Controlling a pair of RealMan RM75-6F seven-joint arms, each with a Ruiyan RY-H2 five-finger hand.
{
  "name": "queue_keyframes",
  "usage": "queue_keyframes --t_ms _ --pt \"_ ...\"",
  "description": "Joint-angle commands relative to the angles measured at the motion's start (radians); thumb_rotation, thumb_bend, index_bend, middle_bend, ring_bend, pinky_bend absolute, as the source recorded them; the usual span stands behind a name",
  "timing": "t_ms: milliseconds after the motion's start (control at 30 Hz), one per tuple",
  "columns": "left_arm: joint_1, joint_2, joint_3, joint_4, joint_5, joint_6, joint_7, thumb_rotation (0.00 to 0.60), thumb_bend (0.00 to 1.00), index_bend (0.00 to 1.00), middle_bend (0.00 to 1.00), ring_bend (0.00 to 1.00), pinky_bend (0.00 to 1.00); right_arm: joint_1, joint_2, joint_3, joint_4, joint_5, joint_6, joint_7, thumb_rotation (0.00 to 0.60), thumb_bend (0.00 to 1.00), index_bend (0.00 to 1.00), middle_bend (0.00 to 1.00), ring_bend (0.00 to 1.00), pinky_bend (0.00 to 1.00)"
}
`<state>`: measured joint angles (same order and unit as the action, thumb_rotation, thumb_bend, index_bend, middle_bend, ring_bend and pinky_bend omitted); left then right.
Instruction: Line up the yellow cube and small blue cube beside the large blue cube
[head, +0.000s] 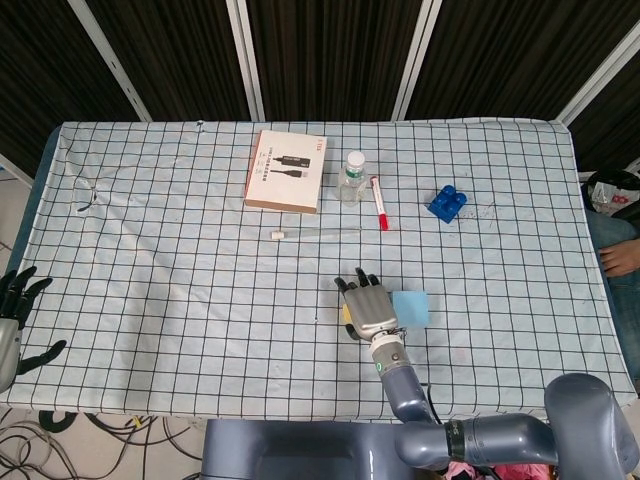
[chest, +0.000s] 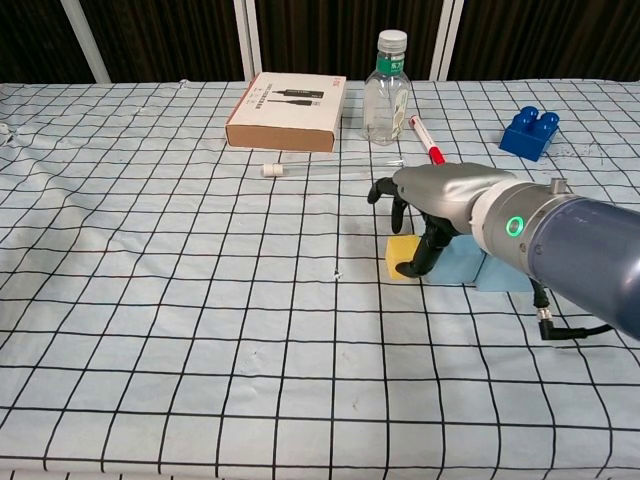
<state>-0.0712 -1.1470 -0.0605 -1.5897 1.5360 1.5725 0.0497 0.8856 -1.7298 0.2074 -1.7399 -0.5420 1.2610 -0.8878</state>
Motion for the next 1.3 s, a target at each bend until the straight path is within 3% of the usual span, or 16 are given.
queue_keyframes --t_ms 33,467,1300 --pt "0.0 0.0 0.0 0.0 0.0 0.001 0.001 0.6 0.11 0.18 0.07 0.0 0.0 -0.004 0.011 -0.004 -0.014 -0.029 -0.021 0.024 0.6 0.26 0.12 0.26 0.0 0.13" --pt "0.001 -0.003 -0.003 0.0 -0.006 0.0 0.009 0.6 0.11 0.18 0.07 0.0 0.0 -0.013 0.027 -0.064 -0.039 -0.169 -0.083 0.082 0.6 0.26 0.12 0.27 0.0 0.12" --pt "0.001 -0.004 -0.005 0.0 -0.01 0.0 0.014 0.6 0.11 0.18 0.07 0.0 0.0 -0.014 0.042 -0.114 -0.003 -0.19 -0.098 0.032 0.6 0.26 0.12 0.31 0.0 0.12"
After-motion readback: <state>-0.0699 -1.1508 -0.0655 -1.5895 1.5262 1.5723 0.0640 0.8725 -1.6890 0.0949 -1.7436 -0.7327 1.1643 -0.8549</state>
